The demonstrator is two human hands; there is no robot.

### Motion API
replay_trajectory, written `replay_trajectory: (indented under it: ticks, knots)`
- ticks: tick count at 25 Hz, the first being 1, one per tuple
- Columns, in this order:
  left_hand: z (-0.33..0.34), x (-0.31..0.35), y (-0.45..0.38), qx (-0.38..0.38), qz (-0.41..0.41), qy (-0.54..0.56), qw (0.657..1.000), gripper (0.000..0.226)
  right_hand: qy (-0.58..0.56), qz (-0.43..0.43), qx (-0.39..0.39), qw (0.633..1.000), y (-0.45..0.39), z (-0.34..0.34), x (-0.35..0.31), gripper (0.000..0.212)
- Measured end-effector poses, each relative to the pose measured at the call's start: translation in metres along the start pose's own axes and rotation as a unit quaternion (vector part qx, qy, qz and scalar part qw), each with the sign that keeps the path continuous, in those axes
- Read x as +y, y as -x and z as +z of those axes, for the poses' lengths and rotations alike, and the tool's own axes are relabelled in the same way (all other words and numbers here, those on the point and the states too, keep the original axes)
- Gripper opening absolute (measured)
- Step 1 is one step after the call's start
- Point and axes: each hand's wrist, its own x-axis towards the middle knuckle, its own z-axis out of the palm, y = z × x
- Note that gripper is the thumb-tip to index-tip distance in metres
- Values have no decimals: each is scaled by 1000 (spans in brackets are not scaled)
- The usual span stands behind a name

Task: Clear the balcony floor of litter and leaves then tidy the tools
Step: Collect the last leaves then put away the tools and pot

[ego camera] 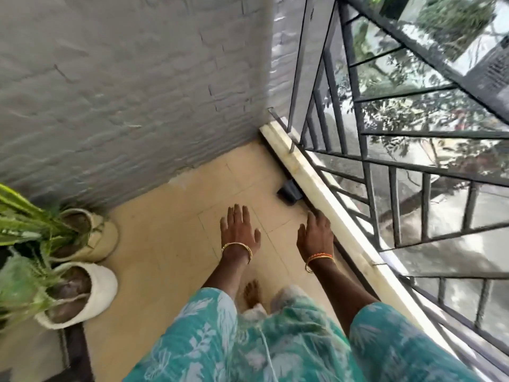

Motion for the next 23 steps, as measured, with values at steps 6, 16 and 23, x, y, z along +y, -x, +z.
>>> replay_trajectory:
  ticks: [6,16,23]
  knots:
    - [-11,-5,-146,-26,55,-27,998,69,-51,83,-21,995,-124,16,-20,36]
    - [134,14,-355,-167,8,82,982,68,-61,210,-140,966,-327,170,13,25]
    - [315,37,-507,-263,-105,278,918,54,-92,395,-62,912,-453,362,60,52]
